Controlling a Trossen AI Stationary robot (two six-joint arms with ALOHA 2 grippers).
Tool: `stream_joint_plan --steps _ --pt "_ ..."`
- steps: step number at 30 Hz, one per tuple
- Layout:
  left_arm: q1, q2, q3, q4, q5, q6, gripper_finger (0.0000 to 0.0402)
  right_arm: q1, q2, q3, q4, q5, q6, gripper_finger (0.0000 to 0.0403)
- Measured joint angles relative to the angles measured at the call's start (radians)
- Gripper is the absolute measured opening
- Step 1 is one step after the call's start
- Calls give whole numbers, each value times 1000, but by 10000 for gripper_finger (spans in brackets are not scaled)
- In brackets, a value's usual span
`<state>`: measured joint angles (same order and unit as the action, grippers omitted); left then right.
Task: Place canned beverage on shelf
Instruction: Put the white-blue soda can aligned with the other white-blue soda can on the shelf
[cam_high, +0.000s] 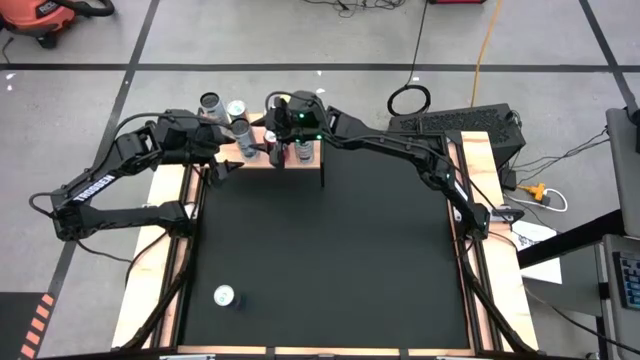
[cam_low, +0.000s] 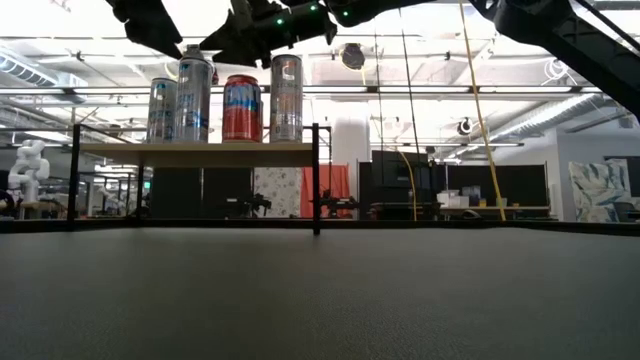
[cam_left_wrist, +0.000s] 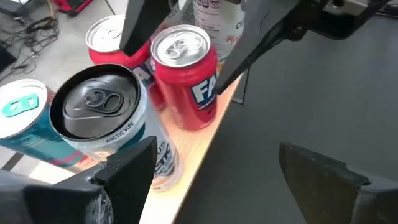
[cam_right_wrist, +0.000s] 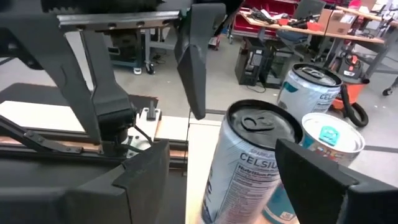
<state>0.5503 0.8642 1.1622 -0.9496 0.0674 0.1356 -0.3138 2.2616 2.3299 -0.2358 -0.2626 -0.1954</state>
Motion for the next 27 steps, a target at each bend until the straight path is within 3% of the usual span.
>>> stream_joint_plan --steps 27 --pt "-1 -44 0 -2 79 1 336 -1 -9 0 -34 -3 16 270"
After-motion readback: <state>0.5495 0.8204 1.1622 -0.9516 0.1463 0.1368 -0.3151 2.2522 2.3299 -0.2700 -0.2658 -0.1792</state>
